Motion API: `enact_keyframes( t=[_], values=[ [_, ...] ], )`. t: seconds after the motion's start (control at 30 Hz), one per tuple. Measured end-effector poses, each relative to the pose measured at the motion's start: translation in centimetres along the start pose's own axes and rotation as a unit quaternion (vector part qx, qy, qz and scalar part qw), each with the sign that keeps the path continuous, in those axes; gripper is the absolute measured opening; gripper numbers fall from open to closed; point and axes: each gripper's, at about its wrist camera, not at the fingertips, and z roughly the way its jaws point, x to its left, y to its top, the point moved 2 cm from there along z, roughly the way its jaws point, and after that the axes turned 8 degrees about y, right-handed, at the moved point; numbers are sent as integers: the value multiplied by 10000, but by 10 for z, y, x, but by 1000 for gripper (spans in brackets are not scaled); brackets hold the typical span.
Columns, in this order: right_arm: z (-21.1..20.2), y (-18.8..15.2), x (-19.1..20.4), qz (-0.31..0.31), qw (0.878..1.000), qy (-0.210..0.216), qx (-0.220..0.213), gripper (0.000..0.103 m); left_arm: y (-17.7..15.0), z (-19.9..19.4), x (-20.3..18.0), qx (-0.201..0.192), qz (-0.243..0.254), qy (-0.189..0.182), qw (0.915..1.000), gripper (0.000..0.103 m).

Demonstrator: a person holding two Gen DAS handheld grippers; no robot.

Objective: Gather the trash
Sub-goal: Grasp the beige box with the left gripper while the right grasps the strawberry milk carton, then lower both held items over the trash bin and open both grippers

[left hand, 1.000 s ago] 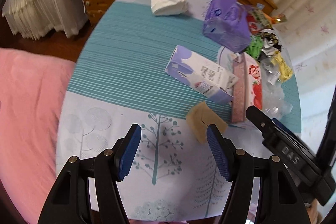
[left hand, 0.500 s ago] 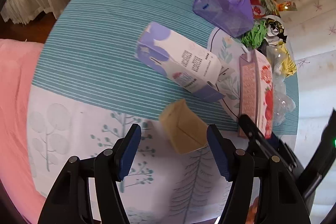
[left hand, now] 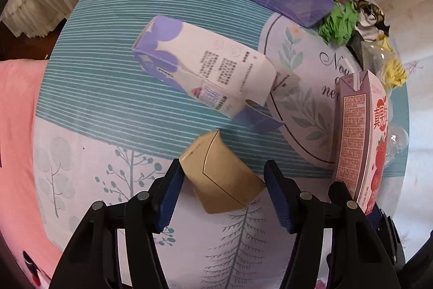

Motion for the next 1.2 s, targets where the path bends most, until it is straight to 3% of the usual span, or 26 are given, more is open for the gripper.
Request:
enact_keyframes(
  t=[0.17, 0.2, 0.23, 0.57, 0.73, 0.97, 1.1, 1.2],
  values=[
    [-12, -11, -6, 78, 9999, 145, 11, 50, -17, -4, -8, -119, 225, 140, 9996, 59],
    [-13, -13, -6, 85, 9998, 178, 15, 50, -22, -5, -8, -174, 274, 124, 9994, 43],
    [-16, -16, -7, 85, 9997, 211, 13, 50, -26, -6, -9, -164, 304, 79, 9994, 42],
    [-46, -56, -15, -184, 9980, 603, 51, 50, -72, -25, -1, -424, 257, -14, 9988, 42],
    [-78, -86, -22, -423, 9950, 908, 25, 50, -114, -58, 10, -746, 219, -117, 9969, 42],
    [-137, -157, -34, -1197, 9834, 1352, 204, 50, -211, -101, 31, -1031, 159, -129, 9945, 42],
    [-157, -212, -41, -1704, 9717, 1534, 572, 50, -283, -100, 39, -892, 265, -119, 9956, 42],
    [-158, -256, -47, -1942, 9628, 1582, 1010, 50, -328, -78, 38, -624, 386, -62, 9973, 42]
  ],
)
